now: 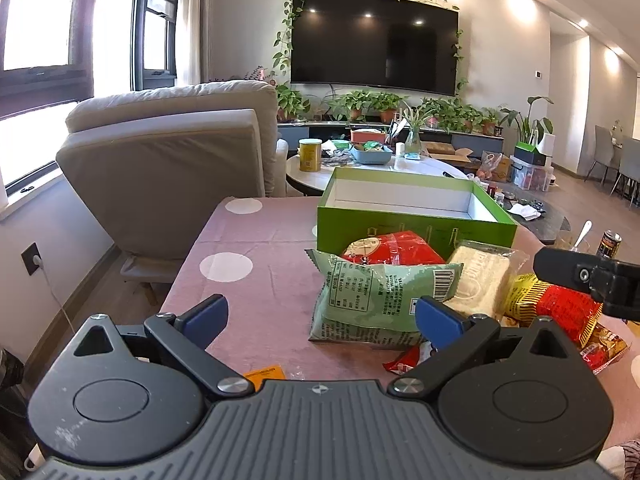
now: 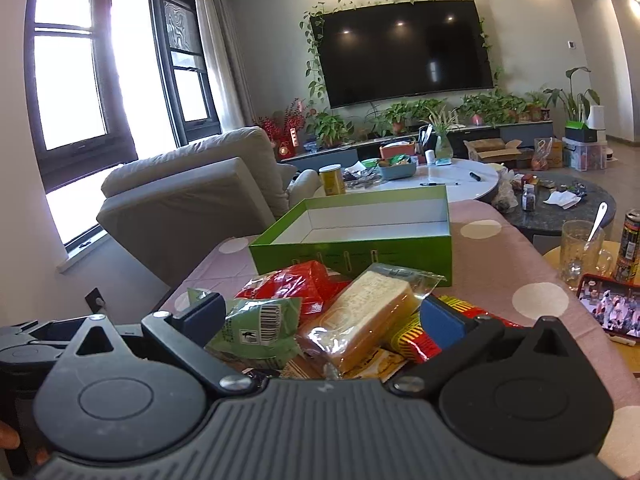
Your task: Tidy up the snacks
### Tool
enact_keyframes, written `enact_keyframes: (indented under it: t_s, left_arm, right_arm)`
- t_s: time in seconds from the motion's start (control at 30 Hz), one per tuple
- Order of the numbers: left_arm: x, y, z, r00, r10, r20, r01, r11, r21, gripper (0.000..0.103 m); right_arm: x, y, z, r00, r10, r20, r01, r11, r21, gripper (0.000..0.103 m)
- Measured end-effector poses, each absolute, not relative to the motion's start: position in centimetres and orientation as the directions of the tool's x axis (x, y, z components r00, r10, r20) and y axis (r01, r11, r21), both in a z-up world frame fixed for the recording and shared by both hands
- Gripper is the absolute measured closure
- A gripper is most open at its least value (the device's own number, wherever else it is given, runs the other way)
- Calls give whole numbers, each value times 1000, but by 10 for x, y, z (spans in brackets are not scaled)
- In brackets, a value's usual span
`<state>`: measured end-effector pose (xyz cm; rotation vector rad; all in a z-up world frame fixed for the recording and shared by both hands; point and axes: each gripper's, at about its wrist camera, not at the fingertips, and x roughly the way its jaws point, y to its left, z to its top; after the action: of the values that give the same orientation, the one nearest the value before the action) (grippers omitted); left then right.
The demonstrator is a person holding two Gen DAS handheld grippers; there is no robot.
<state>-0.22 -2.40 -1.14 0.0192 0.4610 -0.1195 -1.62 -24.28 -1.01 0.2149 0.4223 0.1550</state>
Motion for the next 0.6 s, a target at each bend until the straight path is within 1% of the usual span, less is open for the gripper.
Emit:
enact_keyframes:
  t_s: [0.23, 0.33, 0.6]
  left_arm:
    - [0, -22, -11, 890, -92, -447, 101, 995, -5, 3]
    - [-1, -21, -11, 889, -109, -445, 113, 993, -17, 3]
    - [-1, -23, -12, 890, -106, -443, 115, 993, -7, 3]
  right_arm:
    - [-17, -246, -10, 901, 198, -386, -95, 958, 270, 36]
    - [-16, -249, -11, 894, 211, -395, -93, 950, 297, 36]
    - [-18, -248, -10, 899, 205, -388, -98, 955, 279, 36]
